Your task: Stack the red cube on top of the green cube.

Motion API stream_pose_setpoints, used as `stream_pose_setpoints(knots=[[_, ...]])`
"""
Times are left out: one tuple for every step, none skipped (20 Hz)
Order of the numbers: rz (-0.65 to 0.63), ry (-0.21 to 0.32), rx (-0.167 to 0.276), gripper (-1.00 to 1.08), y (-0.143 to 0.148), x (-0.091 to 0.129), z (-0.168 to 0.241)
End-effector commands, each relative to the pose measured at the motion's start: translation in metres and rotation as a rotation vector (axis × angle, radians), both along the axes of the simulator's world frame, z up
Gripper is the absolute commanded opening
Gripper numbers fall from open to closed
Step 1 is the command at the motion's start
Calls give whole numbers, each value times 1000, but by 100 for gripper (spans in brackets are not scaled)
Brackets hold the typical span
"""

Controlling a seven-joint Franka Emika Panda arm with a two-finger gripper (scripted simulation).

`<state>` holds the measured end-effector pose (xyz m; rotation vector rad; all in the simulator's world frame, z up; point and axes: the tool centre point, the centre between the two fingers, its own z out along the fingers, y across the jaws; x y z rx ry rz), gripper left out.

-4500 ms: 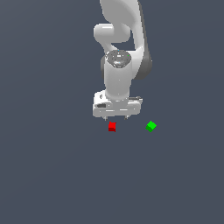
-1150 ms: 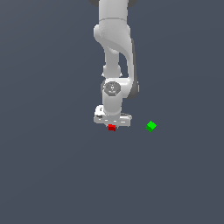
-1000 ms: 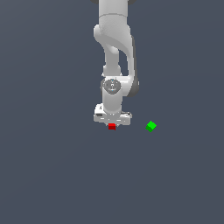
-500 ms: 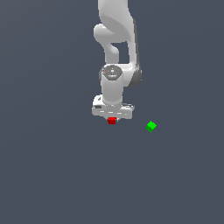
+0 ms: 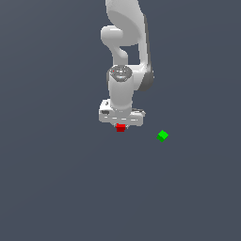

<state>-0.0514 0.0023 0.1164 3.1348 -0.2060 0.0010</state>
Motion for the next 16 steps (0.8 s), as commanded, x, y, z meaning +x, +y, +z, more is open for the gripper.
stream_pose_setpoints(knots=[[1, 0, 0, -100, 4, 0, -1], [1, 0, 0, -100, 7, 0, -1], [1, 0, 0, -100, 11, 0, -2], [1, 0, 0, -100, 16, 0, -3], [1, 0, 0, -100, 21, -1, -5], [1, 0, 0, -100, 27, -1, -6], [1, 0, 0, -100, 33, -1, -7], [1, 0, 0, -100, 40, -1, -9], [1, 0, 1, -100, 48, -1, -11], [1, 0, 1, -100, 57, -2, -13], [1, 0, 1, -100, 66, -2, -15], [1, 0, 1, -100, 76, -2, -17], [1, 0, 1, -100, 86, -2, -20], [1, 0, 1, -100, 98, -3, -22], [1, 0, 1, -100, 109, -3, -25], [1, 0, 1, -100, 121, -3, -28]])
